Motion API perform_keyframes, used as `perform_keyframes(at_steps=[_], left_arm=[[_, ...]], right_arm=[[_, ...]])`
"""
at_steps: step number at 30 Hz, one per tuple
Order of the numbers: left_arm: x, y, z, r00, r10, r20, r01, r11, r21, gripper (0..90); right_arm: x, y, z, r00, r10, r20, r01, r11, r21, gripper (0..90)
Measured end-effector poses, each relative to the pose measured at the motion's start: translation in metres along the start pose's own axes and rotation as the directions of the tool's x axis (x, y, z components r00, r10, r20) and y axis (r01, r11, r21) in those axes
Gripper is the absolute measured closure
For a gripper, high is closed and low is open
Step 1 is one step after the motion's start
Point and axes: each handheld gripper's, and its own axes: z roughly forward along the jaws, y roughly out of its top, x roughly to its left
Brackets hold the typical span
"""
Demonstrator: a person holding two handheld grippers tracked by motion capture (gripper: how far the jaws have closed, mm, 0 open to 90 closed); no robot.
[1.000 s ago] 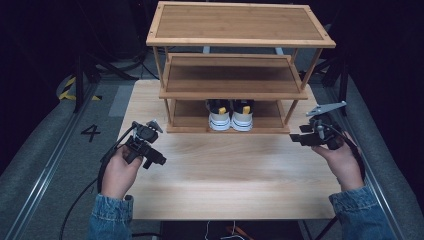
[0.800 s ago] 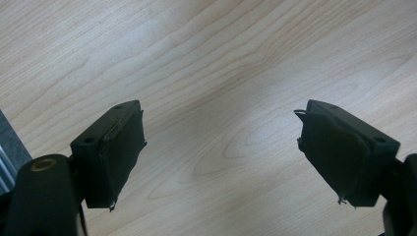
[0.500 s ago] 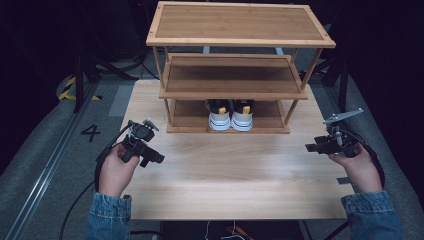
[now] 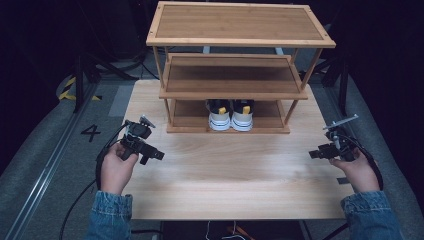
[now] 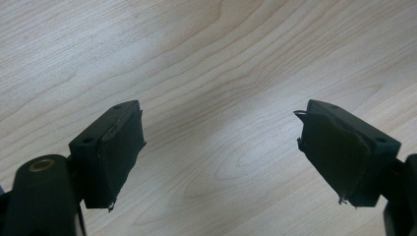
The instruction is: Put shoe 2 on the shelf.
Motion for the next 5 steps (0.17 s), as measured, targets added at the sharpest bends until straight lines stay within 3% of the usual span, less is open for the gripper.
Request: perform_keyframes(at_steps=[5], left_arm=[[0.0014,0.0003,-0.0007,1.0000,0.001,-0.002,-0.001,1.0000,0.000,16.8]], right_arm=[[0.0026,0.0013,-0.0013,1.0000,-0.008,-0.001,0.008,1.000,-0.011,45.1]])
